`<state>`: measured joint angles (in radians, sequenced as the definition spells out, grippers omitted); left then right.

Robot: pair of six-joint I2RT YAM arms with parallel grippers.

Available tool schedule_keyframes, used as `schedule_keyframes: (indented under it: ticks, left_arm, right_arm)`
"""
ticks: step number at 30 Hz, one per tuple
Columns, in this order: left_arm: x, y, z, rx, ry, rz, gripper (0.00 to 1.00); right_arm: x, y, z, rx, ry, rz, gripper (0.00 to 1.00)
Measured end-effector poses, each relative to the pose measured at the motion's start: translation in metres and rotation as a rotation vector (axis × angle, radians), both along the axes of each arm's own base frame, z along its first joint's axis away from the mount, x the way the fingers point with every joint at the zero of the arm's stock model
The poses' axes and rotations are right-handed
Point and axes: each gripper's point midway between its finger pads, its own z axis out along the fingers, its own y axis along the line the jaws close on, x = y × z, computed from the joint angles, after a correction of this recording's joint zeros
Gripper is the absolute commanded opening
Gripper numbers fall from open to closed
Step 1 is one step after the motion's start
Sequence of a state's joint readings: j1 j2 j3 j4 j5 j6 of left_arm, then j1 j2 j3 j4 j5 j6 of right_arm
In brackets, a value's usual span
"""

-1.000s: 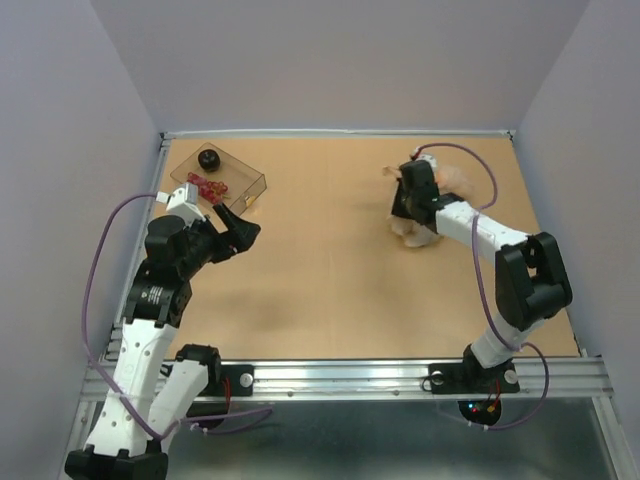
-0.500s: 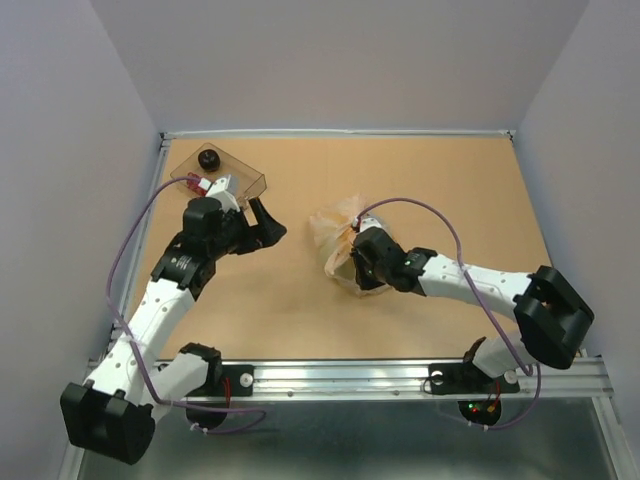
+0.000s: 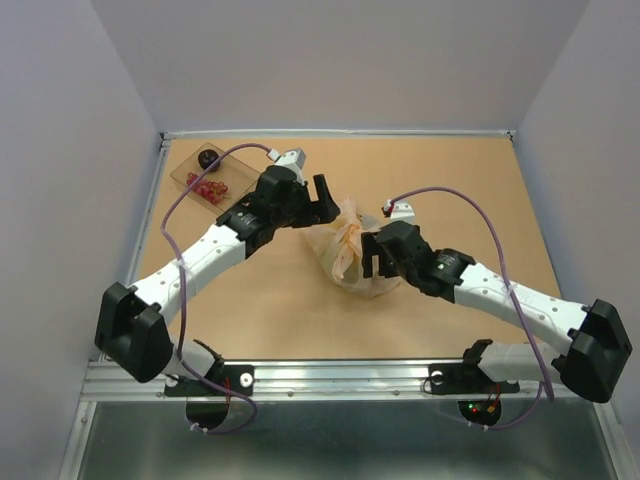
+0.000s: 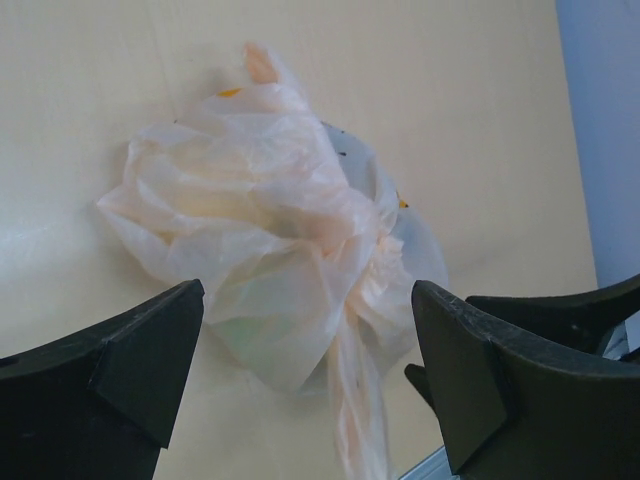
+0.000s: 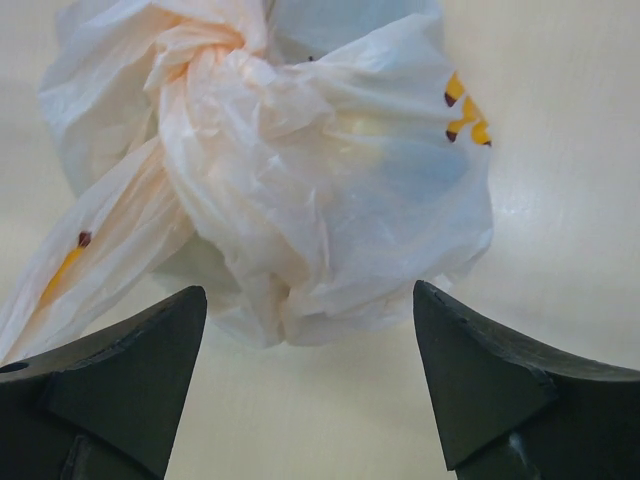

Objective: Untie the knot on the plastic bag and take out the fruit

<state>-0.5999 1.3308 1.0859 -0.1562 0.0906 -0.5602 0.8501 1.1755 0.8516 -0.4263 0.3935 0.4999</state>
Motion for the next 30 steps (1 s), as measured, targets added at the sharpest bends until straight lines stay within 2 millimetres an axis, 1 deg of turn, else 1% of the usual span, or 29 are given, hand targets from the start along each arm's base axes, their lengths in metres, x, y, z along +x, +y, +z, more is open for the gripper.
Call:
schedule_keyframes:
  ticks: [4, 8, 10, 11, 12, 13, 14, 16, 17, 18, 19, 20, 23, 26, 28, 29, 30]
  left_arm:
    - [0.017, -0.026, -0.003, 0.018, 0.001, -0.007, 0.95]
    - [0.029, -0.046, -0.016, 0.049, 0.027, -0.007, 0.95]
    - [0.038, -0.057, -0.026, 0.070, 0.038, -0.001, 0.92]
    - [0.039, -0.060, -0.030, 0.078, 0.044, 0.002, 0.87]
    - [0.041, -0.063, -0.039, 0.096, 0.056, 0.007, 0.85]
    - [0.042, -0.064, -0.044, 0.103, 0.064, 0.012, 0.82]
    - [0.041, -0.065, -0.054, 0.124, 0.080, 0.014, 0.77]
    - [0.038, -0.064, -0.068, 0.154, 0.111, 0.022, 0.55]
    - [0.037, -0.064, -0.073, 0.157, 0.122, 0.026, 0.43]
    - [0.036, -0.064, -0.076, 0.162, 0.124, 0.024, 0.18]
    - [0.034, -0.063, -0.079, 0.160, 0.129, 0.026, 0.08]
    - [0.033, -0.063, -0.081, 0.154, 0.132, 0.029, 0.00]
    - [0.026, -0.058, -0.087, 0.143, 0.126, 0.031, 0.00]
    - [0.017, -0.052, -0.087, 0.122, 0.111, 0.023, 0.00]
    - [0.010, -0.047, -0.082, 0.100, 0.090, 0.014, 0.00]
    - [0.007, -0.045, -0.079, 0.090, 0.077, 0.012, 0.00]
    - [0.005, -0.043, -0.076, 0.080, 0.065, 0.008, 0.00]
  right_arm:
    - [0.015, -0.009, -0.005, -0.054, -0.001, -0.051, 0.89]
    - [0.025, -0.017, -0.008, -0.078, 0.005, -0.078, 0.89]
    - [0.027, -0.019, -0.008, -0.078, 0.002, -0.083, 0.89]
    - [0.028, -0.019, -0.007, -0.075, 0.000, -0.082, 0.89]
    - [0.029, -0.018, -0.007, -0.072, -0.001, -0.080, 0.89]
    - [0.029, -0.017, -0.007, -0.066, 0.000, -0.073, 0.89]
    - [0.030, -0.014, -0.005, -0.053, -0.001, -0.059, 0.89]
    - [0.030, -0.007, -0.004, -0.029, 0.001, -0.024, 0.89]
    - [0.029, 0.000, -0.002, -0.009, 0.003, 0.009, 0.89]
    - [0.029, 0.004, -0.002, 0.003, 0.004, 0.030, 0.89]
    - [0.028, 0.011, -0.002, 0.018, 0.008, 0.061, 0.89]
    - [0.028, 0.014, -0.003, 0.023, 0.009, 0.075, 0.89]
    - [0.028, 0.026, -0.011, 0.033, 0.031, 0.130, 0.89]
    - [0.030, 0.036, -0.018, 0.038, 0.045, 0.163, 0.86]
    - [0.030, 0.043, -0.020, 0.047, 0.056, 0.190, 0.77]
    - [0.031, 0.047, -0.021, 0.052, 0.059, 0.204, 0.67]
    - [0.033, 0.051, -0.020, 0.057, 0.057, 0.217, 0.31]
